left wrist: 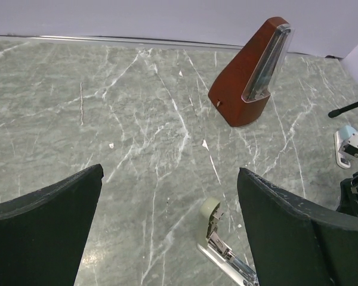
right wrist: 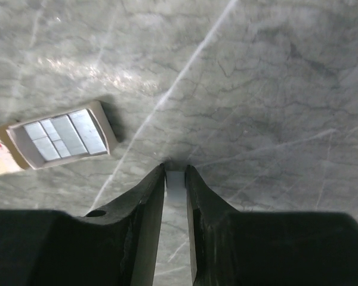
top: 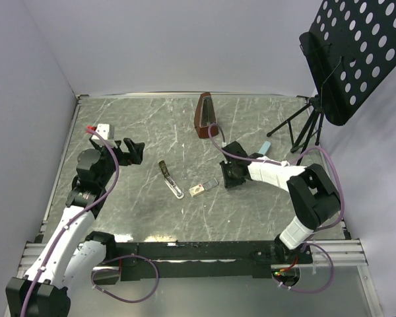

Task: Load the staples into the stapler

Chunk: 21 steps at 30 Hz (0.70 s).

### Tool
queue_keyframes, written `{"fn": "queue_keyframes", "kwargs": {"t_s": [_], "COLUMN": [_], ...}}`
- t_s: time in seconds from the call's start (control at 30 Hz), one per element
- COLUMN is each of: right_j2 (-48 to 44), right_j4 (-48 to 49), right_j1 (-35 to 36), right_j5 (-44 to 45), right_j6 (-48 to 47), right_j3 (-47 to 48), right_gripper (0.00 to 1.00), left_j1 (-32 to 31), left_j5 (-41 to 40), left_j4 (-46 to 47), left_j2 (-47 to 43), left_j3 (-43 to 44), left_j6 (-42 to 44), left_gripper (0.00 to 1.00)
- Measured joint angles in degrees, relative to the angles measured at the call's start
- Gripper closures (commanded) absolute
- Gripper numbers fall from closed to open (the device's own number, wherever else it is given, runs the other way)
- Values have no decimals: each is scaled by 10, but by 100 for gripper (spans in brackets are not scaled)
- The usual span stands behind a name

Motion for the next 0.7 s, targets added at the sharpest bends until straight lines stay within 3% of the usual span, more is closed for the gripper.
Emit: {"fn": "queue_keyframes", "kwargs": {"t_s": [0.23, 0.37, 0.7], "right_j2": [8, 18, 71], "right_j4": [-12, -31, -143], "right_j1": [0, 4, 13], "right_j5": [4, 9, 52], "right_j6": [2, 3, 6], "right_j3": [10, 26, 103], "right_gripper": [66, 55, 57], "left_j1": [0, 0, -6], "left_j5": [0, -16, -98], "left_j4": [-28, -43, -80], "left_j2": [-29, -68, -80], "left_j3": [2, 2, 3], "left_j6": [0, 0, -3], "left_gripper": [1, 0, 1]}}
